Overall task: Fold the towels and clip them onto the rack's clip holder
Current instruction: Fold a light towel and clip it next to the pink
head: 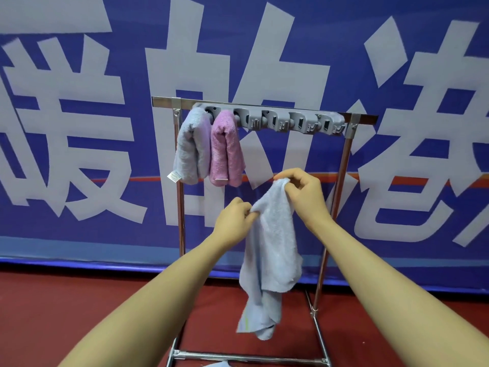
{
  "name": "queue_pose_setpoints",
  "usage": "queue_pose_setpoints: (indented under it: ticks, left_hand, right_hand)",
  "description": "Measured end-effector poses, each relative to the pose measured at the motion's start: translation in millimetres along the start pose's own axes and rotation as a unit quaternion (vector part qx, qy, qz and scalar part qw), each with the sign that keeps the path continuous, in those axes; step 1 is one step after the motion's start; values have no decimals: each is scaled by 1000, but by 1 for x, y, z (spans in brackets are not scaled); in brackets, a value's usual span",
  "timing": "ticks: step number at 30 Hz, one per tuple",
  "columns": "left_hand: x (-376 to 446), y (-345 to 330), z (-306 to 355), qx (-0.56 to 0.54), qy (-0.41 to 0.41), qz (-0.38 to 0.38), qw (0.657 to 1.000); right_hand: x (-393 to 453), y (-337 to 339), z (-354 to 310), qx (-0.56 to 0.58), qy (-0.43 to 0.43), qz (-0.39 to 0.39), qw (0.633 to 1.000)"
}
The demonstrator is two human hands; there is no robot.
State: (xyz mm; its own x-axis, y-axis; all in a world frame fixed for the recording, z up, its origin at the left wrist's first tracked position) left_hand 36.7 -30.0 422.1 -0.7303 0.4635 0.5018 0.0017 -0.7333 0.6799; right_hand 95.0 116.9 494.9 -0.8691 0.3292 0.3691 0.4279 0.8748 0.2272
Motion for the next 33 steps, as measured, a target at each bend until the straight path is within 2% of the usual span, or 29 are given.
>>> queue_pose_setpoints:
  ticks: [4,6,8,10,12,16,19,22,26,30,33]
  left_hand:
    - [0,8,2,-3,18,28,999]
    - [2,14,10,31,-13,32,999]
    - [4,20,19,56,-49,37,996]
    - [5,26,23,63,-75,45,994]
    - [2,31,23,60,-92,49,993]
    - [-10,34,9,29,-67,40,997]
    - [-18,29,-5,4,-21,6,1000]
    - [-23,20,-19,23,30,-42,998]
    - [-25,6,-25,-11,62,-64,996]
    - [-23,6,-21,-32,86,-18,996]
    - [-15,22,-15,-33,69,22,997]
  right_hand:
    - [-2,4,4,-125,58,15,990]
    - [-2,-4,8,-219,81,-12,972]
    - [1,-16,21,-326,64,-66,941]
    - [5,-25,32,-372,54,-86,923]
    - [4,-30,33,-400,84,-81,909]
    - [-1,-34,16,-362,199,24,911]
    - [-10,-36,0,-309,229,50,922]
    - [-14,-33,-13,-218,222,56,949]
    - [-12,-25,-28,-144,243,68,957]
    - [-5,-9,-26,-138,231,84,959]
    - [-3,-2,-12,-165,180,68,967]
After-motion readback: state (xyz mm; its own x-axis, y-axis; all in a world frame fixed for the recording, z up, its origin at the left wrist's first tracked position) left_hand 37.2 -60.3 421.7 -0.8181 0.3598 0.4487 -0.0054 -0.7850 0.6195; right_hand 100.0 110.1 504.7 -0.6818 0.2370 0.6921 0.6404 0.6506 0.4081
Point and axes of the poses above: each hand's wrist, its own x-axis towards the middle knuckle, its own y-axis out of the back of the hand, z = x × y, the point moved 4 cm from there along x, towards the middle knuckle, and after that the axes turned 13 degrees about -y, right-handed, at the moved point
